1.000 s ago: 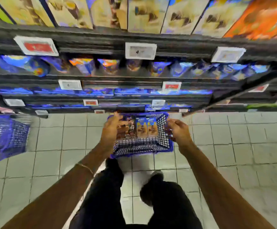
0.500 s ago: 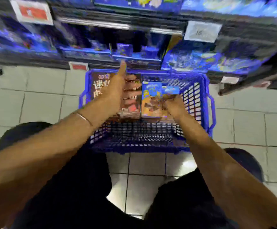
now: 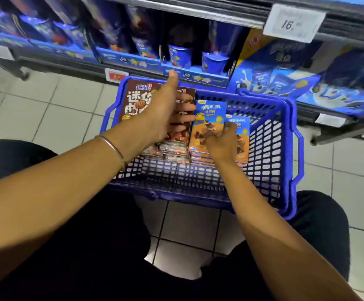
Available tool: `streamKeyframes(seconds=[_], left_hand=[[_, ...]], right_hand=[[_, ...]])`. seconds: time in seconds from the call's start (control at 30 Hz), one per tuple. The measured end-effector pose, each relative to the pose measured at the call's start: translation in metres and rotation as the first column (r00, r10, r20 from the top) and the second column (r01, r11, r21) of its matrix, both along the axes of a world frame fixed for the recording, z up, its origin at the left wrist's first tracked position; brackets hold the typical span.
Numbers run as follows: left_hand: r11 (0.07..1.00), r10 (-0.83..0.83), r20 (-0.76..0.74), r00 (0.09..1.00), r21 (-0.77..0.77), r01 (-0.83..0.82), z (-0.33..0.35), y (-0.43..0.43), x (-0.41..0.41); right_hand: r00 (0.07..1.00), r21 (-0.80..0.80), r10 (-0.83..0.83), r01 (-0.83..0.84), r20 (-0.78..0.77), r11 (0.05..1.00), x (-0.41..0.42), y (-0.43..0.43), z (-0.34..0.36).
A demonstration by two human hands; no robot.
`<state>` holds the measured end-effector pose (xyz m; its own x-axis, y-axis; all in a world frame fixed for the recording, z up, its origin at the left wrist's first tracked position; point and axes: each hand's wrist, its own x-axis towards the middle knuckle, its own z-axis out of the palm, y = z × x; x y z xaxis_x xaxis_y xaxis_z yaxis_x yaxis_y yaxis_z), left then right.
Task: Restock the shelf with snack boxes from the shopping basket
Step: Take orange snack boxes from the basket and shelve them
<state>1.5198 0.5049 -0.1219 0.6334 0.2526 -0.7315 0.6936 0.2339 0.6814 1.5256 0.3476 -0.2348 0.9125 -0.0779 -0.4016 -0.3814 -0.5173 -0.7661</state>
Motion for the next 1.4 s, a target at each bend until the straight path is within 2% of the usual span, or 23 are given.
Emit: streamKeyframes(seconds=[0.13, 0.2, 0.27, 0.4, 0.57, 0.63, 0.73, 0.8, 0.9, 1.0, 1.07, 1.13, 1.2, 1.3, 1.4], left_hand=[[0.997, 0.078, 0.023, 0.997, 0.010, -0.078, -0.001, -0.005, -0.008], [0.995, 0.102, 0.043, 0.994, 0.014, -0.103, -0.003, -0.010, -0.010], [0.996, 0.084, 0.059, 0.995, 0.033, -0.086, -0.005, -0.016, -0.009], [0.999, 0.033, 0.090, 0.995, -0.024, -0.031, -0.001, -0.027, -0.012], [0.970, 0.084, 0.184, 0.979, -0.240, -0.038, 0.012, -0.034, -0.017], [0.974, 0.139, 0.252, 0.958, -0.211, -0.086, 0.011, -0.038, -0.018], [0.977, 0.181, 0.297, 0.938, -0.162, -0.137, 0.010, -0.039, -0.019], [0.973, 0.187, 0.292, 0.938, -0.187, -0.135, 0.014, -0.037, -0.019], [0.961, 0.196, 0.284, 0.939, -0.246, -0.126, 0.018, -0.037, -0.018], [0.953, 0.208, 0.289, 0.935, -0.273, -0.128, 0.020, -0.037, -0.018], [0.948, 0.220, 0.273, 0.936, -0.284, -0.140, 0.021, -0.037, -0.018], [0.947, 0.220, 0.264, 0.939, -0.287, -0.142, 0.023, -0.037, -0.018], [0.945, 0.215, 0.259, 0.942, -0.299, -0.133, 0.026, -0.039, -0.018], [0.944, 0.211, 0.257, 0.943, -0.303, -0.129, 0.029, -0.040, -0.019], [0.942, 0.210, 0.254, 0.944, -0.312, -0.126, 0.029, -0.039, -0.018]], right_hand=[[0.994, 0.145, -0.106, 0.104, 0.010, 0.984, 0.001, -0.013, 0.018], [0.989, 0.289, -0.147, 0.137, 0.011, 0.947, 0.000, -0.021, 0.033], [0.989, 0.395, -0.145, 0.122, 0.028, 0.910, -0.001, -0.026, 0.052], [0.993, 0.451, -0.100, 0.065, 0.055, 0.890, -0.009, -0.027, 0.089], [0.995, 0.417, 0.037, -0.071, 0.089, 0.906, -0.024, -0.019, 0.118], [0.990, 0.351, 0.088, -0.122, 0.112, 0.928, -0.029, -0.013, 0.122], [0.985, 0.340, 0.126, -0.160, 0.119, 0.927, -0.029, -0.012, 0.123], [0.992, 0.383, 0.094, -0.121, 0.087, 0.916, -0.020, -0.018, 0.120], [1.000, 0.420, -0.028, 0.023, 0.005, 0.907, 0.001, -0.034, 0.099], [0.994, 0.276, -0.110, 0.098, 0.027, 0.956, 0.019, -0.051, 0.055], [0.992, 0.117, -0.125, 0.122, 0.022, 0.986, 0.027, -0.062, 0.024], [0.996, -0.069, -0.091, 0.091, -0.003, 0.993, 0.030, -0.073, -0.003], [0.995, -0.177, -0.040, 0.023, -0.094, 0.984, 0.029, -0.083, -0.028], [0.972, -0.142, -0.010, -0.024, -0.235, 0.990, 0.025, -0.091, -0.053], [0.949, -0.032, -0.067, 0.060, -0.308, 0.998, 0.024, -0.094, -0.059]])
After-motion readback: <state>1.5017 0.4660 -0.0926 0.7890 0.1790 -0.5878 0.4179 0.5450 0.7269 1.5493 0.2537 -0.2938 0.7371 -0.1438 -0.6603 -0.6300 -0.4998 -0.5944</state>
